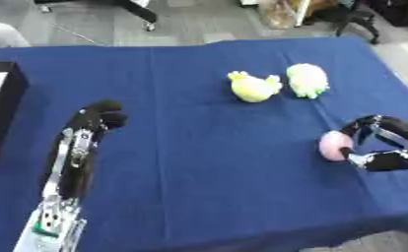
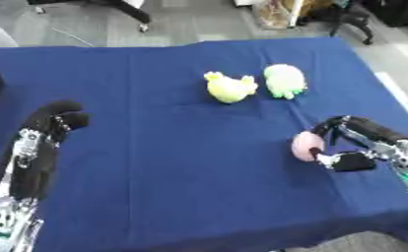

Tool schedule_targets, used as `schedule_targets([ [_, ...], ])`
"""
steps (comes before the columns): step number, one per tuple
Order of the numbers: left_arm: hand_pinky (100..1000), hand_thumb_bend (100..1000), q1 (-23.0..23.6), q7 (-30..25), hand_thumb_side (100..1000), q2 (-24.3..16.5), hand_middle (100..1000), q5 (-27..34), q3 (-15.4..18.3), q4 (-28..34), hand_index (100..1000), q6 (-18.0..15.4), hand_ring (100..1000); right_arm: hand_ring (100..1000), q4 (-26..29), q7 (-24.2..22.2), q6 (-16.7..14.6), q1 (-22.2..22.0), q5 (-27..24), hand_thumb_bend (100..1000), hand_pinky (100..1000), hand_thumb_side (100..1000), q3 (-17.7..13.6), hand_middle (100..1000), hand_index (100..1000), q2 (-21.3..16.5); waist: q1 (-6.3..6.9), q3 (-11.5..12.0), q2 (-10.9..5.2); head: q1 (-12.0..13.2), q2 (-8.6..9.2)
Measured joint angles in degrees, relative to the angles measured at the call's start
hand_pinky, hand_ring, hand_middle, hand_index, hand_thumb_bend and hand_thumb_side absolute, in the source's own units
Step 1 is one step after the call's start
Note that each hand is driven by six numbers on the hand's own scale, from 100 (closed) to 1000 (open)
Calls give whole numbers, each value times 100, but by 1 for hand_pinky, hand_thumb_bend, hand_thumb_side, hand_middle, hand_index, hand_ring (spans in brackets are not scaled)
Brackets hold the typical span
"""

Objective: Pick up the objects with one hand, pass them to the other hand, and then place them into the box on the other side of the table.

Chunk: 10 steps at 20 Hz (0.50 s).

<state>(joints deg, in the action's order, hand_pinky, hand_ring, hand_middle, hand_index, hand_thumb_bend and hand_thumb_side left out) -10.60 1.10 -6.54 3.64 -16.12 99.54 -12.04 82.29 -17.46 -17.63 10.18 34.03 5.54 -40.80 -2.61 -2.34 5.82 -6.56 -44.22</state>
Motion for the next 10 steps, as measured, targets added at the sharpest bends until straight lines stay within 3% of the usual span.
schedule_targets([
  [3,762,174,0,0,814,0,686,0,0,0,776,0,693,567,1,-4,3,36,45,100,720,100,14,588,748,1,1,0,0,-1,0],
  [10,762,174,-1,0,815,0,686,0,0,0,776,0,693,502,5,240,0,70,138,100,704,100,15,504,612,10,5,0,0,-1,0],
])
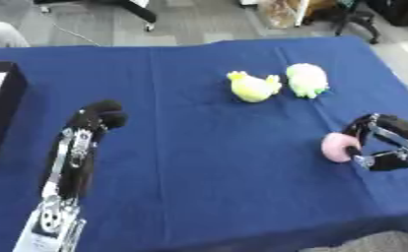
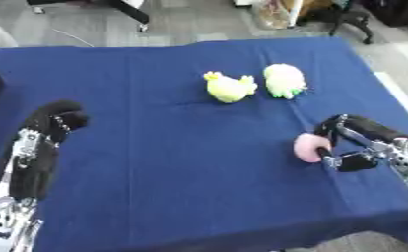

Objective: Pick up the objects with one hand, pass them to the other hand, and then place them into the box on the other side of the table.

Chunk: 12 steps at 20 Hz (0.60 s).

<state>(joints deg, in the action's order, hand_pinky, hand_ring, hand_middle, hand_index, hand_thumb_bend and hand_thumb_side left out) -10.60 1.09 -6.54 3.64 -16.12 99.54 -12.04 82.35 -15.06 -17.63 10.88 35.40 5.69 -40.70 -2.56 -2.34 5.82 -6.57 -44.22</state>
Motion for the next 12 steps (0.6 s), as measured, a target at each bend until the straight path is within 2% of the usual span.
schedule_targets([
  [1,762,174,0,0,815,0,686,0,0,0,776,0,693,481,3,75,3,5,10,100,698,100,0,479,551,5,0,0,0,0,0],
  [5,762,175,0,0,815,0,686,0,0,0,776,0,692,431,36,449,20,8,11,100,678,100,0,424,429,44,0,0,0,0,0],
  [9,762,175,0,0,816,0,686,0,0,0,776,0,692,398,55,758,46,58,-77,100,668,100,-1,398,356,49,0,-1,0,0,0],
  [12,762,175,0,0,815,0,686,0,0,0,776,0,692,383,131,883,59,169,-179,100,665,100,-5,389,336,57,0,-1,0,1,0],
])
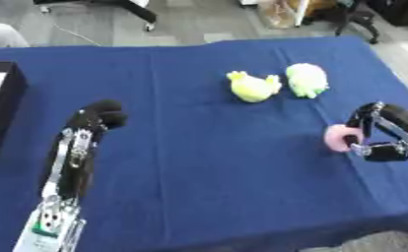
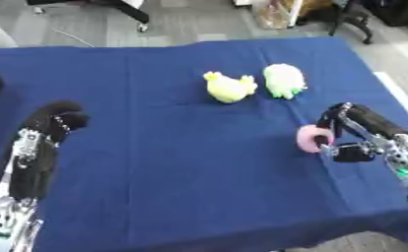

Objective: Pick up the objects with one hand, pass them to the other hand, and then place them into the box on the other side of the table.

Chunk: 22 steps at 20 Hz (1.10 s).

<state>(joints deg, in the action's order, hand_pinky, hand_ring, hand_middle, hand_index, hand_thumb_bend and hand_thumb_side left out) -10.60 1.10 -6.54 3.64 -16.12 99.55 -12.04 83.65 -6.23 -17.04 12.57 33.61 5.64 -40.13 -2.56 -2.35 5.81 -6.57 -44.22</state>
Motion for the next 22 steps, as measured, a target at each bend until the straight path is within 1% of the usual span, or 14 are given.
schedule_targets([
  [6,762,174,3,0,816,0,686,0,0,0,776,0,692,370,290,58,-2,365,-154,100,666,100,-9,382,333,143,8,2,-9,6,0],
  [12,763,173,5,-5,817,0,685,0,0,0,776,5,692,362,505,-87,-92,859,-209,100,665,100,163,377,333,440,16,17,-26,40,-1],
  [14,763,172,7,-11,817,0,686,0,-1,0,777,11,692,356,583,-157,-138,1059,-216,100,662,100,246,371,332,623,33,19,-33,47,-1],
  [17,763,171,8,-22,819,1,686,-9,-1,0,777,22,692,353,721,-278,-212,1347,-246,100,659,100,380,368,331,1008,55,24,-41,48,-1],
  [22,764,165,9,-48,817,2,686,-33,-3,-2,777,43,692,348,959,-518,-313,1672,-423,100,652,100,628,359,330,1647,74,31,-42,46,-1],
])
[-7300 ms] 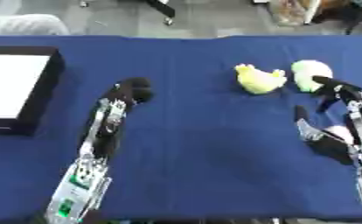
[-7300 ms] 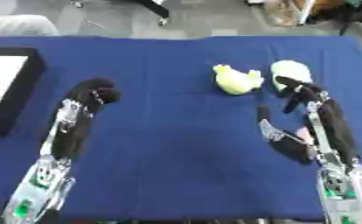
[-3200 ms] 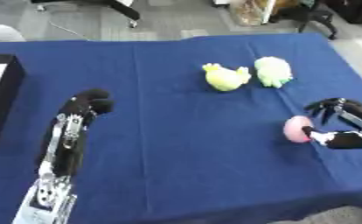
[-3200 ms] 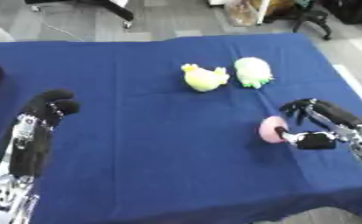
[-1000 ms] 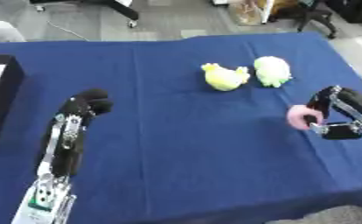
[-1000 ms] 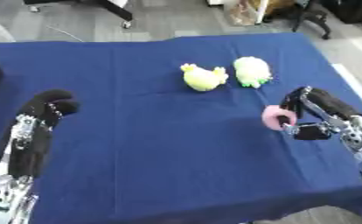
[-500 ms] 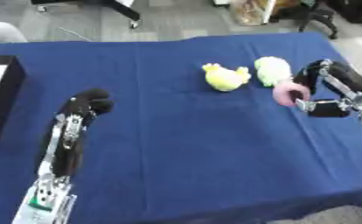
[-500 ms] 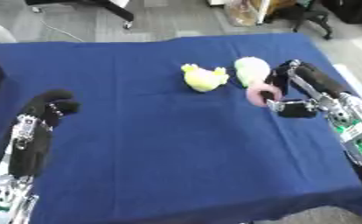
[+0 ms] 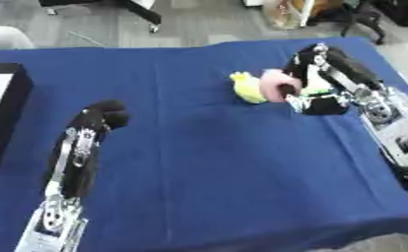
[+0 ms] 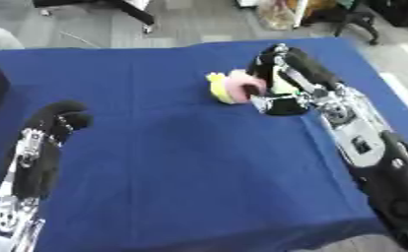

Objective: Pick up the objects with one hand, pass them to the other hand, and then place them into the box on the other side of the table.

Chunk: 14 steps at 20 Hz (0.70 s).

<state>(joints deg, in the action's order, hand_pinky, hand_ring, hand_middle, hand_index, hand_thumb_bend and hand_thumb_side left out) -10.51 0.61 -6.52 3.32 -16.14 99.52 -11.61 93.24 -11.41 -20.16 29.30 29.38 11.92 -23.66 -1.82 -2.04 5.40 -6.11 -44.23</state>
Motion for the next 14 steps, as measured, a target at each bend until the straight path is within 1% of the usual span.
schedule_targets([
  [3,765,144,-8,-29,805,-3,685,-81,0,-3,779,8,692,347,124,-182,-53,126,-156,100,649,100,167,355,330,389,0,1,0,-7,0],
  [7,765,129,-94,-126,796,-82,685,-280,-25,6,779,33,692,347,265,-431,-111,188,-361,100,646,100,371,353,329,876,1,8,0,-9,0],
  [11,767,111,-163,-242,781,-158,690,-423,-44,6,785,62,697,346,377,-631,-148,200,-527,100,643,100,519,351,328,1214,12,23,0,8,0],
  [14,773,100,-183,-312,766,-207,709,-633,-44,5,815,65,716,345,419,-742,-154,189,-640,100,640,100,594,346,328,1386,22,25,1,58,0],
])
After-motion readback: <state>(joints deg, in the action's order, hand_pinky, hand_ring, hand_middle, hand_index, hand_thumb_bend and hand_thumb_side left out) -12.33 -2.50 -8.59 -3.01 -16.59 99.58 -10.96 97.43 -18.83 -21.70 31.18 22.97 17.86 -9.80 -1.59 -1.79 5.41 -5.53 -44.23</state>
